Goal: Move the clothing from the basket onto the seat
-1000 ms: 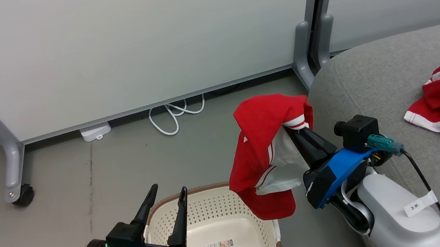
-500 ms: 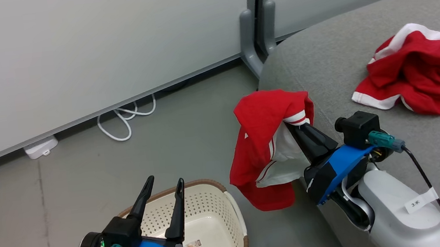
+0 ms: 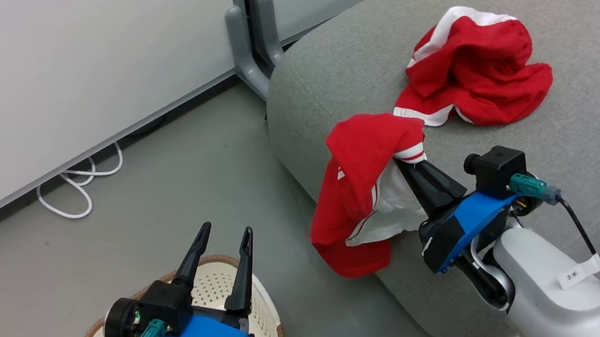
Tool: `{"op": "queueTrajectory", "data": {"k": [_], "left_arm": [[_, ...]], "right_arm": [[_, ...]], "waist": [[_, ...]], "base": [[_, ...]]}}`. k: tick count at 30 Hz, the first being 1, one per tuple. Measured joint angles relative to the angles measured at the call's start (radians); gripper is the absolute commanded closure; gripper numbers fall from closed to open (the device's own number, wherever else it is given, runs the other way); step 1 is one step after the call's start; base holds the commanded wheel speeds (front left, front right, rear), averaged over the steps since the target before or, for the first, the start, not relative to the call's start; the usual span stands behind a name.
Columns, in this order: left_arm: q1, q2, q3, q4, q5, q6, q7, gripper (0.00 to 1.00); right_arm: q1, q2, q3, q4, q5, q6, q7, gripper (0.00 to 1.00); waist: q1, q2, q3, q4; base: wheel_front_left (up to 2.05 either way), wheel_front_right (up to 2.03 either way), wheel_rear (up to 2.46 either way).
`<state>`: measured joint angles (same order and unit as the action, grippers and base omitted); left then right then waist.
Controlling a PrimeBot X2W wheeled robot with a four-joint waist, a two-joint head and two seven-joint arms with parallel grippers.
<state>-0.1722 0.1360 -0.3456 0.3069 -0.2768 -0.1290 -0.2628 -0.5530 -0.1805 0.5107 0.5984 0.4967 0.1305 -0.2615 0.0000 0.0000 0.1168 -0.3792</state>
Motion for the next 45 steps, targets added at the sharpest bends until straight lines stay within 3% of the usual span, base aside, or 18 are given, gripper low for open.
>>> {"op": "queueTrajectory", "data": {"k": [9, 22, 33, 45], "left_arm": [[-0.008, 0.009, -0.007, 0.006, -0.003, 0.0, 0.0, 0.0], [-0.018, 0.017, -0.006, 0.002, -0.003, 0.0, 0.0, 0.0], [-0.079, 0.047, -0.02, -0.029, 0.004, 0.0, 0.0, 0.0], [-0.166, 0.071, -0.056, -0.079, 0.012, 0.0, 0.0, 0.0]], "right_arm": [[0.011, 0.003, -0.018, -0.006, -0.003, 0.0, 0.0, 1.0], [-0.022, -0.001, -0.081, -0.005, -0.002, 0.0, 0.0, 1.0], [-0.236, -0.135, -0.235, 0.028, -0.03, 0.0, 0.037, 1.0], [-0.42, -0.307, -0.568, 0.078, -0.064, 0.0, 0.111, 1.0]], "waist": [[0.0, 0.0, 0.024, -0.055], [0.0, 0.0, 0.057, -0.034], [0.0, 0.0, 0.143, 0.016], [0.0001, 0.0, 0.286, 0.098]], "base": [[0.0, 0.0, 0.0], [0.0, 0.0, 0.0], [0.0, 0.0, 0.0], [0.0, 0.0, 0.0]]}}
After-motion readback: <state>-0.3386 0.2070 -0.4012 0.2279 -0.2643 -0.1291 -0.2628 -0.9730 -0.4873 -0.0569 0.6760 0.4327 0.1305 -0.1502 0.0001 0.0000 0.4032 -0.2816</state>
